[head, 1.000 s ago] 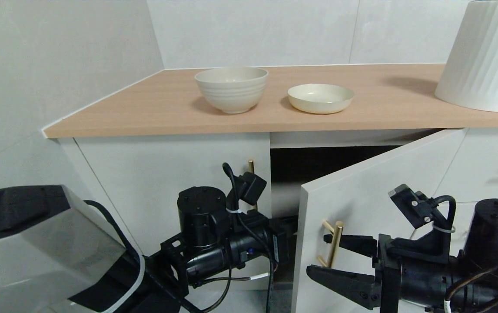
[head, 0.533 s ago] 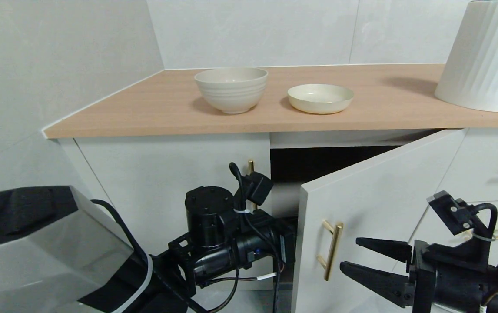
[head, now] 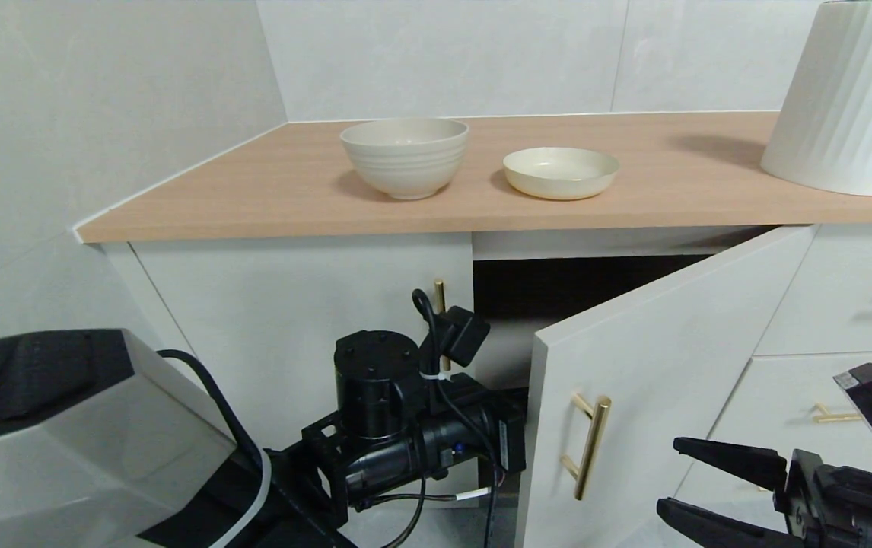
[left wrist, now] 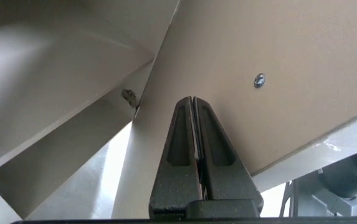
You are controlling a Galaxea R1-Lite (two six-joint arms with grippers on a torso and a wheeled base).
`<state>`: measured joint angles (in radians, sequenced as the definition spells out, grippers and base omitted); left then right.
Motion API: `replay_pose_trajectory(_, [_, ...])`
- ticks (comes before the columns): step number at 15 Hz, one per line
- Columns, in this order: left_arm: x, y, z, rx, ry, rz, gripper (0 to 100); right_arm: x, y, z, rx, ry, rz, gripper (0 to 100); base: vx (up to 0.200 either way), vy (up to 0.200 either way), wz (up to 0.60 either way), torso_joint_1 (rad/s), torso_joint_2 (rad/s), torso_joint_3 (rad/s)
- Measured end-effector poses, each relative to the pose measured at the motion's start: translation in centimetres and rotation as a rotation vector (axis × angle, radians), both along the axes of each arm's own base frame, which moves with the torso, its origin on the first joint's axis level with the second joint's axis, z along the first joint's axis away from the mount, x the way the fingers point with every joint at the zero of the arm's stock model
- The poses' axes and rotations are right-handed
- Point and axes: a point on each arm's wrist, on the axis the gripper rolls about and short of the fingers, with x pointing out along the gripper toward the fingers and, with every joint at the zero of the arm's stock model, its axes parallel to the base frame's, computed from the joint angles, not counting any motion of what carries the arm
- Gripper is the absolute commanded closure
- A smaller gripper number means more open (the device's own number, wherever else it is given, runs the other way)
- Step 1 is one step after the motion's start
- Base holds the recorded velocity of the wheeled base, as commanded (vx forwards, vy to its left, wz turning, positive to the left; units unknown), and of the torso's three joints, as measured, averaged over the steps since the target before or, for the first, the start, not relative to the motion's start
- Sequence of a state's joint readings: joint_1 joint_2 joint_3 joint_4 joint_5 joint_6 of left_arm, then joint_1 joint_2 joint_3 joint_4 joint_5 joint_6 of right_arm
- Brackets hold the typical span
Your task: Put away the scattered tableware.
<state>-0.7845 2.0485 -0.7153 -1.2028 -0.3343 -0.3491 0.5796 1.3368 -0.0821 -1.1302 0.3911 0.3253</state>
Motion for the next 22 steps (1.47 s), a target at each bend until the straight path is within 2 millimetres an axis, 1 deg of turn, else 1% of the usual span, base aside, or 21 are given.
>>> replay_pose_trajectory(4, [-0.1,-0.4,0.1,-0.003,-0.003,-0.012,100,-0.3,-0.2,0.3,0.009,-0.015,0.0,0,-0.2,0.0,0.0,0.009,0.0,0.002])
replay_pose_trajectory(12, [0.8,-1.1,-0.9,0.021,0.021,-0.008,100,-0.5,-0.3,0.7,0.026,-0.038,-0.001,0,0.0,0.0,0.0,0.0,0.0,0.0])
replay_pose_trajectory(16, [1.6,-1.8,-0.5,0.035,0.035,-0.004,100,-0.6,-0.4,0.9,0.031,-0.045,-0.002,0,0.0,0.0,0.0,0.0,0.0,0.0])
replay_pose_trajectory(19, [2.3,-2.4,-0.1,0.042,0.043,-0.003,100,-0.5,-0.6,1.2,0.039,-0.059,-0.014,0,-0.2,0.0,0.0,0.002,0.0,0.002])
replay_pose_trajectory(22, [2.9,-3.1,0.1,0.044,0.046,-0.006,100,-0.7,-0.7,1.4,0.049,-0.074,-0.015,0,0.0,0.0,0.0,0.0,0.0,0.0])
